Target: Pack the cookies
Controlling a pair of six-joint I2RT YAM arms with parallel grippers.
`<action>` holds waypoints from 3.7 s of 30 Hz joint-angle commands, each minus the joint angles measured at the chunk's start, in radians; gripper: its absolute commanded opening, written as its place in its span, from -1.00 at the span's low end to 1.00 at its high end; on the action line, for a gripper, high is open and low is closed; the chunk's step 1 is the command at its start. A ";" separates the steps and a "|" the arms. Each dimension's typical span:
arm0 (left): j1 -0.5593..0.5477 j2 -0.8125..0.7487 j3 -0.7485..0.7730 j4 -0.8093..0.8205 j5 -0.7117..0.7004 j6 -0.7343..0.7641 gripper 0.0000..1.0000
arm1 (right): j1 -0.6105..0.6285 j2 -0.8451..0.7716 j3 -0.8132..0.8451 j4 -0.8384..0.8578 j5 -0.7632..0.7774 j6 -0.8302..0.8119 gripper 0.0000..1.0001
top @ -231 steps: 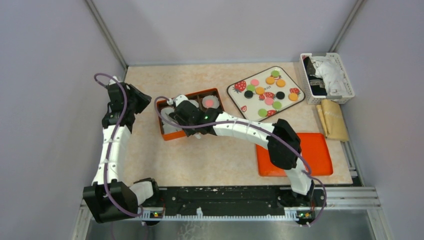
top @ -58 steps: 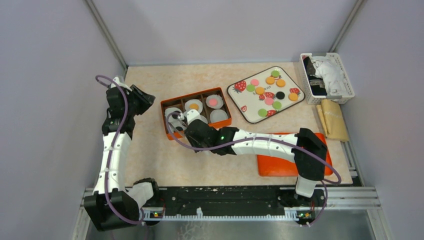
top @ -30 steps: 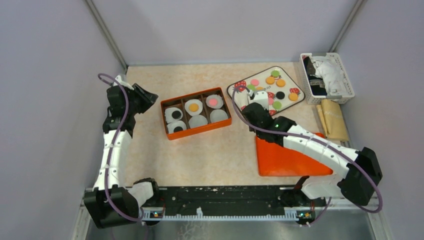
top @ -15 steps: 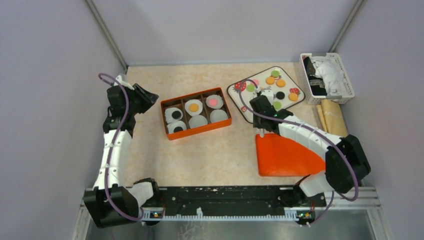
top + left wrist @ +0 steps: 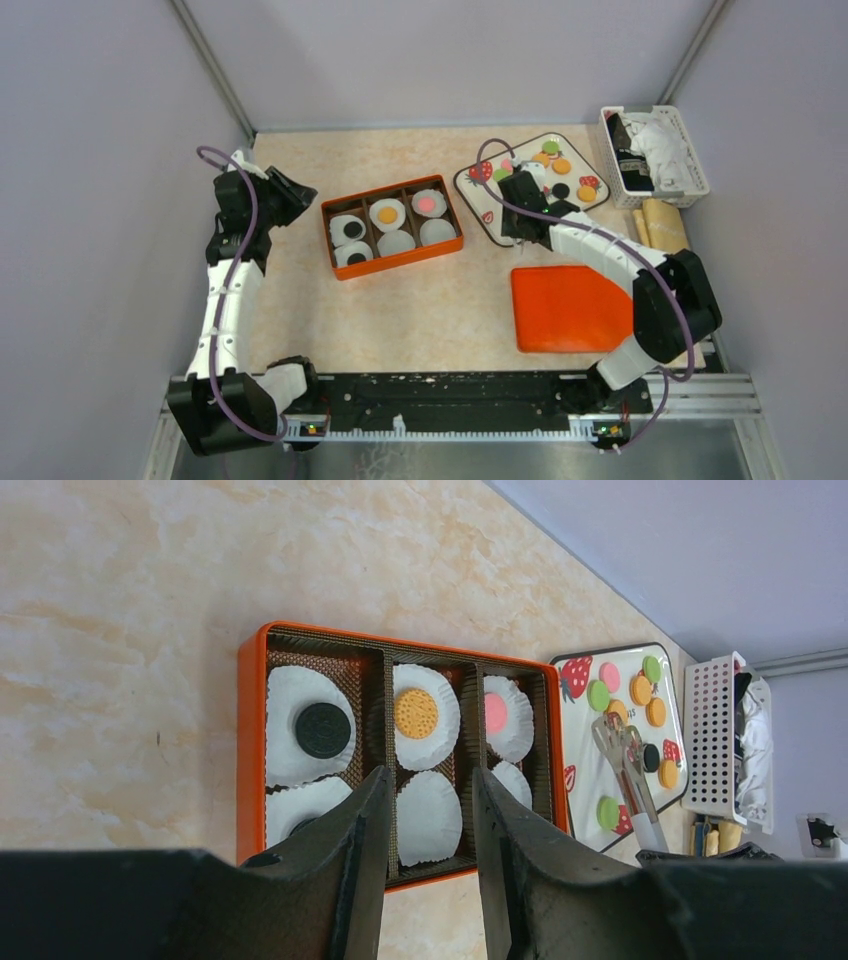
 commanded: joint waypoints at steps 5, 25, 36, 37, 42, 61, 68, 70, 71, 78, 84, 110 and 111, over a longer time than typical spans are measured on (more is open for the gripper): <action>0.006 0.001 0.003 0.052 -0.002 0.013 -0.16 | -0.031 0.044 0.089 0.003 0.045 0.010 -0.24; 0.007 0.002 0.005 0.050 -0.001 0.010 -0.16 | -0.131 0.145 0.179 0.020 -0.040 -0.008 -0.23; 0.007 0.000 -0.002 0.055 0.008 0.005 -0.16 | -0.168 0.218 0.233 0.019 -0.066 -0.001 -0.23; 0.006 -0.001 -0.003 0.056 0.006 0.005 -0.16 | -0.169 0.227 0.236 0.019 -0.072 -0.001 -0.24; 0.007 -0.006 -0.003 0.053 0.007 0.007 -0.16 | -0.173 0.228 0.227 0.035 -0.086 -0.006 -0.54; 0.007 -0.010 0.003 0.051 0.018 0.003 -0.19 | -0.064 -0.124 0.121 0.002 -0.144 -0.045 -1.00; 0.007 -0.012 0.014 0.040 0.022 -0.003 -0.20 | 0.144 -0.223 0.133 -0.077 -0.153 -0.050 -1.00; 0.006 -0.014 0.015 0.038 0.025 -0.005 -0.20 | 0.224 -0.227 0.142 -0.080 -0.149 -0.047 -1.00; 0.007 -0.015 0.015 0.038 0.026 -0.007 -0.20 | 0.266 -0.225 0.150 -0.082 -0.143 -0.046 -1.00; 0.007 -0.023 0.012 0.028 0.025 -0.002 -0.20 | 0.441 -0.125 0.174 -0.034 -0.155 -0.028 -1.00; 0.007 -0.031 0.012 0.022 0.011 0.010 -0.19 | 0.474 -0.031 0.175 0.033 -0.182 -0.022 -1.00; 0.006 -0.052 0.006 0.038 0.025 0.018 -0.14 | 0.545 -0.063 0.091 0.046 -0.106 0.043 -0.32; 0.006 -0.053 0.006 0.039 0.025 0.019 -0.13 | 0.545 -0.065 0.093 0.044 -0.103 0.041 -0.32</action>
